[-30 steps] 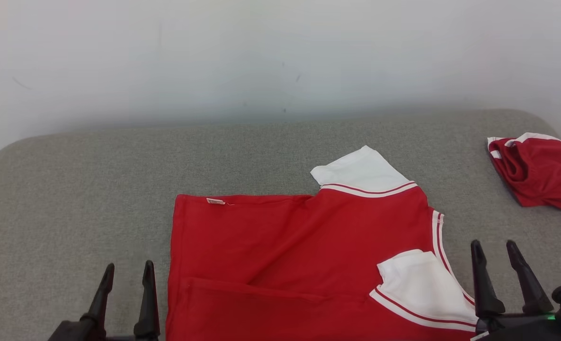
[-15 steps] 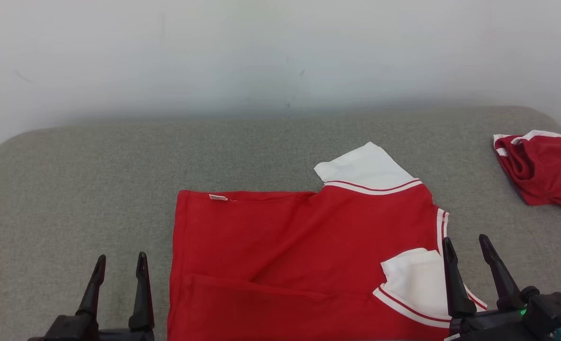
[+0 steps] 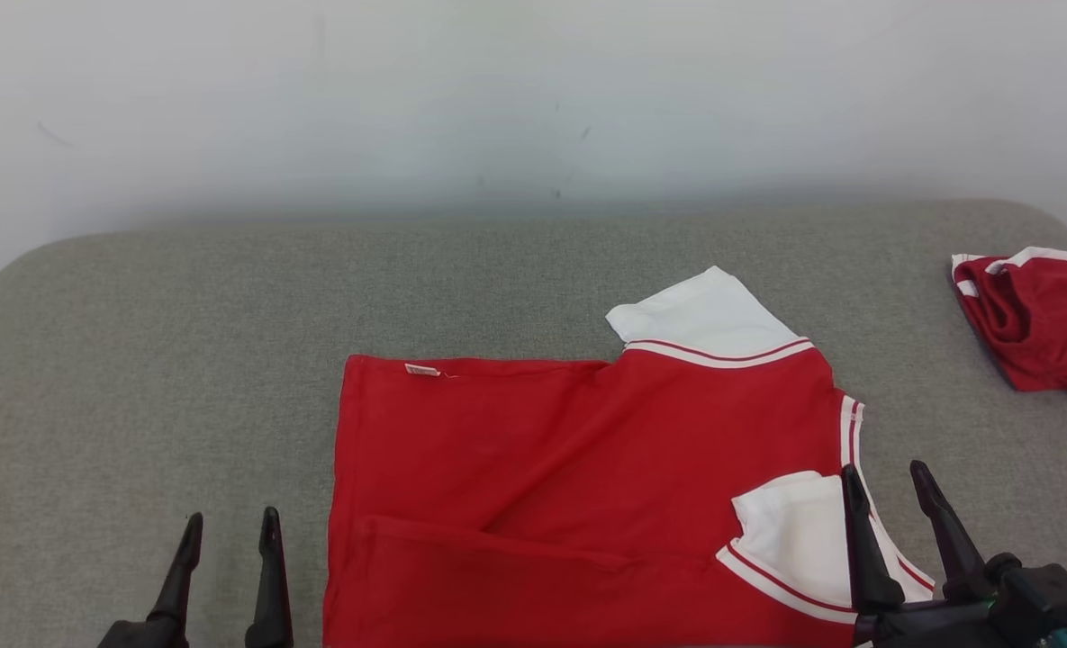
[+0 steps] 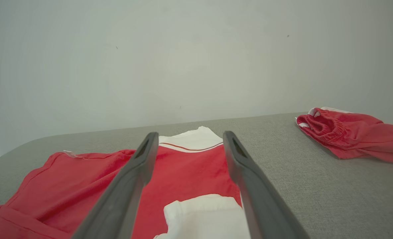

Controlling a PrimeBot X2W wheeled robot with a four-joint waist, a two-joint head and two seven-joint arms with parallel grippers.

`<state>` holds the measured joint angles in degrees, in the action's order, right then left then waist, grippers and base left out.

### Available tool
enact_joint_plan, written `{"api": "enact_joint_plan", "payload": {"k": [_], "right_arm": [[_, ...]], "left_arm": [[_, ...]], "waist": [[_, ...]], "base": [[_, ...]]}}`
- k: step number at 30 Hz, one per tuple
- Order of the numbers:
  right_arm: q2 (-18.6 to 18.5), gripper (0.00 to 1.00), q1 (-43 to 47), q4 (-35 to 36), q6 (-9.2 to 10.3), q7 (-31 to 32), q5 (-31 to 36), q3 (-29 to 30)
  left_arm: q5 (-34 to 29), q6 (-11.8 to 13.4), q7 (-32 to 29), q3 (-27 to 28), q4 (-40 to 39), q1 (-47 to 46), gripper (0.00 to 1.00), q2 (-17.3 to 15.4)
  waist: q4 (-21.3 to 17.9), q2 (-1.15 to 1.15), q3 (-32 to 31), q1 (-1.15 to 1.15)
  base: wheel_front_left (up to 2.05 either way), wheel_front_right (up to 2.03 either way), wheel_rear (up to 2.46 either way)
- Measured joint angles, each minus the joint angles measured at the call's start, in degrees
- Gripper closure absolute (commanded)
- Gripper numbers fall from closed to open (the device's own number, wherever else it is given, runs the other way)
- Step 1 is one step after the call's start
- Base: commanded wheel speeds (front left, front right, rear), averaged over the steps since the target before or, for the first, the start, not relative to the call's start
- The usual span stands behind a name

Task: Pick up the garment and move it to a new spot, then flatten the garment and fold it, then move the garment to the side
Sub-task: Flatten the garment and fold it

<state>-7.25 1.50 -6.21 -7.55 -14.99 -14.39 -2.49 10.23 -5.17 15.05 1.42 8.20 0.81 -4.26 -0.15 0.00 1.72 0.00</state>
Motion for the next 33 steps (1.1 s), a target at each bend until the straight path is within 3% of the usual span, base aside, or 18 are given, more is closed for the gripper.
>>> {"api": "enact_joint_plan", "payload": {"k": [4, 11, 22, 33], "right_arm": [[-1.23, 0.0, -2.1, -1.67, 0.0, 0.34, -1.82, -0.47], [-7.22, 0.0, -13.95, -7.3, 0.0, 7.71, -6.71, -0.96], [-13.03, 0.0, -36.43, -20.22, 0.0, 16.84, -10.05, -8.18], [-14.66, 0.0, -53.45, -34.98, 0.0, 21.32, -13.61, -18.13]], "left_arm": [[0.35, -0.86, 0.0, 0.07, 2.44, -1.75, 0.0, -0.46], [3.82, -1.94, -3.39, -1.92, 7.12, -14.29, 0.0, -5.65], [17.97, -2.34, -19.33, -17.05, 14.46, -37.17, 0.0, -13.92], [29.15, -2.35, -33.82, -31.29, 19.47, -50.02, 0.0, -17.8]], "waist": [[-0.15, 0.0, 0.91, 0.0], [-0.49, 0.01, 4.18, 0.01], [-0.28, 0.01, 12.3, 0.01], [0.75, 0.01, 19.93, 0.01]], "base": [[0.0, 0.0, 0.0], [0.0, 0.0, 0.0], [0.0, 0.0, 0.0], [0.0, 0.0, 0.0]]}}
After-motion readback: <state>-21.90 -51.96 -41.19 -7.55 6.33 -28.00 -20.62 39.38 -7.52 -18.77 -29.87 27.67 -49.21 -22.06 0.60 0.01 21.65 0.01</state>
